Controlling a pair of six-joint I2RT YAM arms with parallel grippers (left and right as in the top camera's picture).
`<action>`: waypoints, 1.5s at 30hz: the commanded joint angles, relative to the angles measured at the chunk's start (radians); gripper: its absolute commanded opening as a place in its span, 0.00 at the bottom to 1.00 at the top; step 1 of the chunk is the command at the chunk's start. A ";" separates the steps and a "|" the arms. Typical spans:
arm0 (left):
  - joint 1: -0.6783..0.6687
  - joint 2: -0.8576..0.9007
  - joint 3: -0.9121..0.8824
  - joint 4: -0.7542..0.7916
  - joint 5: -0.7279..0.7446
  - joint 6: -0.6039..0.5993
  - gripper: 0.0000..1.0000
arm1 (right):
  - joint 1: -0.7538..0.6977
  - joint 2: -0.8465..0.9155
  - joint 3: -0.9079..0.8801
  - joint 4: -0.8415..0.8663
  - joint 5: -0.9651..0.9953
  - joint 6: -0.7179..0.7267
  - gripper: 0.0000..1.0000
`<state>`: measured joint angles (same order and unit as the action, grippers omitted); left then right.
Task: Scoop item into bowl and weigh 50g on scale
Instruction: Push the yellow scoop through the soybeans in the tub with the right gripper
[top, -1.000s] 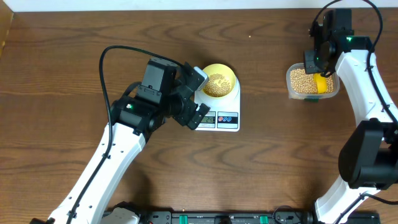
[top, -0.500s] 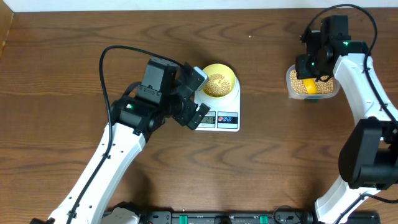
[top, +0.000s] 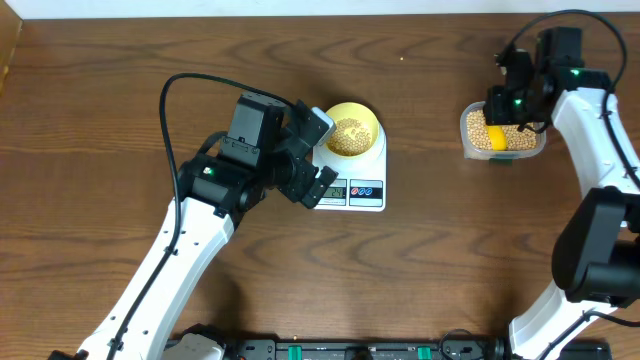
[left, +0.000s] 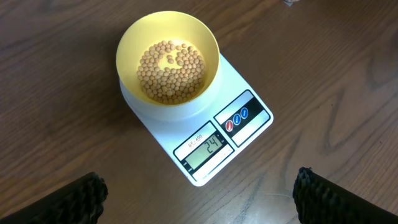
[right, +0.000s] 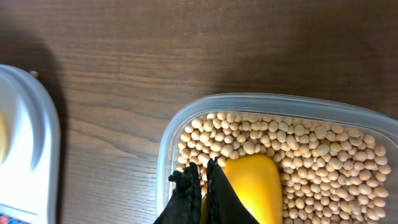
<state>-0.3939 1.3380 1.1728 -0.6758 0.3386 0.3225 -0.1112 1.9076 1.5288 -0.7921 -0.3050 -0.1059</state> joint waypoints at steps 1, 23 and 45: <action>0.003 0.008 -0.007 -0.002 0.010 0.017 0.98 | -0.024 0.004 -0.016 -0.007 -0.187 0.011 0.01; 0.003 0.008 -0.007 -0.002 0.009 0.017 0.97 | -0.180 0.005 -0.064 0.068 -0.317 -0.008 0.01; 0.003 0.008 -0.007 -0.002 0.010 0.017 0.98 | -0.224 0.035 -0.079 0.067 -0.387 -0.068 0.01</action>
<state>-0.3935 1.3380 1.1728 -0.6758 0.3386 0.3229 -0.3149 1.9110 1.4612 -0.7208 -0.6292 -0.1631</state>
